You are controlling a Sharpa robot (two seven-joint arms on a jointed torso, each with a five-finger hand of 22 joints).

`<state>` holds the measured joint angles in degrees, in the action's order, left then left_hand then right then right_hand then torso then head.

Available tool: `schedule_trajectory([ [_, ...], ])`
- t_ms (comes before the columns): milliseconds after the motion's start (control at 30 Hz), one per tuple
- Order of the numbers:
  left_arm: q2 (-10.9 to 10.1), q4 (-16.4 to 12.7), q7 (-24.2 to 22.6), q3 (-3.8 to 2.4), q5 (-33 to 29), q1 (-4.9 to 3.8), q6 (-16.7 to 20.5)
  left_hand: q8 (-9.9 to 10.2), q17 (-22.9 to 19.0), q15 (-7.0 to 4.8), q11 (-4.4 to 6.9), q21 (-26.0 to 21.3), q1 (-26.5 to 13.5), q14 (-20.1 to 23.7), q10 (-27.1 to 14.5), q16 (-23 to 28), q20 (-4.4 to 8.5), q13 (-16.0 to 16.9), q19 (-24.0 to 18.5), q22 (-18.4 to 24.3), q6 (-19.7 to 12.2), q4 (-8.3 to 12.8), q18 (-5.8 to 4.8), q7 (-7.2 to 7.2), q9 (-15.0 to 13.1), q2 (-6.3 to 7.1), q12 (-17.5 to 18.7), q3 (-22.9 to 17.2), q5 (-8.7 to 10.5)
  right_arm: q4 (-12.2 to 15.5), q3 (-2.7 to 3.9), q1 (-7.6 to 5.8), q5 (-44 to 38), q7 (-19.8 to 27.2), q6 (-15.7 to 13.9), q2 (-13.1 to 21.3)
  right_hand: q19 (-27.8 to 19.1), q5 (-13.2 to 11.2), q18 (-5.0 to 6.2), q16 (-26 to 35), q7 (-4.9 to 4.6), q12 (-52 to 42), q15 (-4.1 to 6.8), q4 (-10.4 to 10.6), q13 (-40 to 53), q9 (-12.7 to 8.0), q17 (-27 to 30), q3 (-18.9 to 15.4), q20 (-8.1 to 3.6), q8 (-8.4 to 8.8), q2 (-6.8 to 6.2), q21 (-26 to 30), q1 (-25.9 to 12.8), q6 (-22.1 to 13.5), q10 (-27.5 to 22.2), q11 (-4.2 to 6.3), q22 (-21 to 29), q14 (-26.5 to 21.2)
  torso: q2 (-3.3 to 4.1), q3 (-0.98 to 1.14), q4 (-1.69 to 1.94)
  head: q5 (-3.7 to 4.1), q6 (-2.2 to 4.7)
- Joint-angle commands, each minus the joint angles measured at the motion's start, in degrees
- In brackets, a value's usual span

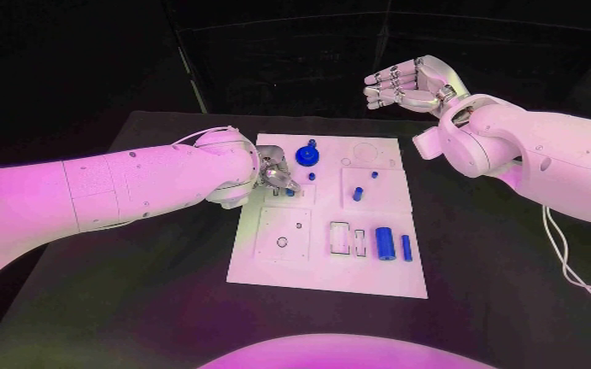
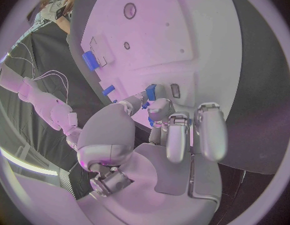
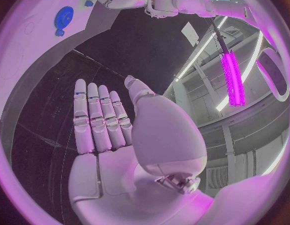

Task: Assemble the parts on the task board

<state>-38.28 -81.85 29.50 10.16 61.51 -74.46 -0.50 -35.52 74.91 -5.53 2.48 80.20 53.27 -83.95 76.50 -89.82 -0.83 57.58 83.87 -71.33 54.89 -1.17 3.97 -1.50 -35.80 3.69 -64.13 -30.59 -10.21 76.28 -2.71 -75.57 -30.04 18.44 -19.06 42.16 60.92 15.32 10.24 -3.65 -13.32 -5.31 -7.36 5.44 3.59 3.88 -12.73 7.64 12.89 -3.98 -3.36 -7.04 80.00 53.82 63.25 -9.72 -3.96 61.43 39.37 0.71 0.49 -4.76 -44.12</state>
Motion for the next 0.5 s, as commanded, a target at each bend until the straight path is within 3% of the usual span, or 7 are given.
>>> schedule_trajectory([
  [33,0.01,0.05,0.20,0.06,0.15,0.04,-1.21,0.30,15.09,-0.41,0.14,0.24,-0.63,-6.05,0.44,-0.18,0.45,0.22,0.08,-0.13,0.44,-0.40,-0.35,0.13,0.00,-0.15,-0.43,1.22,0.34,0.04,0.04,-0.10,0.19,0.46,0.33,0.02,0.21,0.18,0.17,-0.17,-0.08,-0.21,0.05,-0.05,-0.02,-0.04,0.05,-0.25,0.31,0.23,0.32,0.23,-0.05,-0.29,-0.31,0.04,-0.05,0.43,-0.01,0.00,0.04,0.00,-0.09],
  [500,0.14,0.67,0.19,0.06,0.15,0.04,-0.72,0.55,15.09,-0.44,0.16,0.23,-1.49,-6.05,0.49,-0.18,0.45,0.38,0.13,-0.23,0.87,-1.91,-0.38,0.13,0.08,-0.06,-0.68,5.24,0.42,-0.02,0.04,-0.10,0.19,0.45,0.25,0.02,0.15,0.16,0.16,-0.14,-0.13,-0.22,-0.01,0.03,-0.02,-0.06,0.39,-0.41,0.35,0.26,0.31,0.31,-0.18,-0.41,-0.44,-0.02,-0.04,0.36,-0.02,0.01,0.02,0.04,-0.21],
])
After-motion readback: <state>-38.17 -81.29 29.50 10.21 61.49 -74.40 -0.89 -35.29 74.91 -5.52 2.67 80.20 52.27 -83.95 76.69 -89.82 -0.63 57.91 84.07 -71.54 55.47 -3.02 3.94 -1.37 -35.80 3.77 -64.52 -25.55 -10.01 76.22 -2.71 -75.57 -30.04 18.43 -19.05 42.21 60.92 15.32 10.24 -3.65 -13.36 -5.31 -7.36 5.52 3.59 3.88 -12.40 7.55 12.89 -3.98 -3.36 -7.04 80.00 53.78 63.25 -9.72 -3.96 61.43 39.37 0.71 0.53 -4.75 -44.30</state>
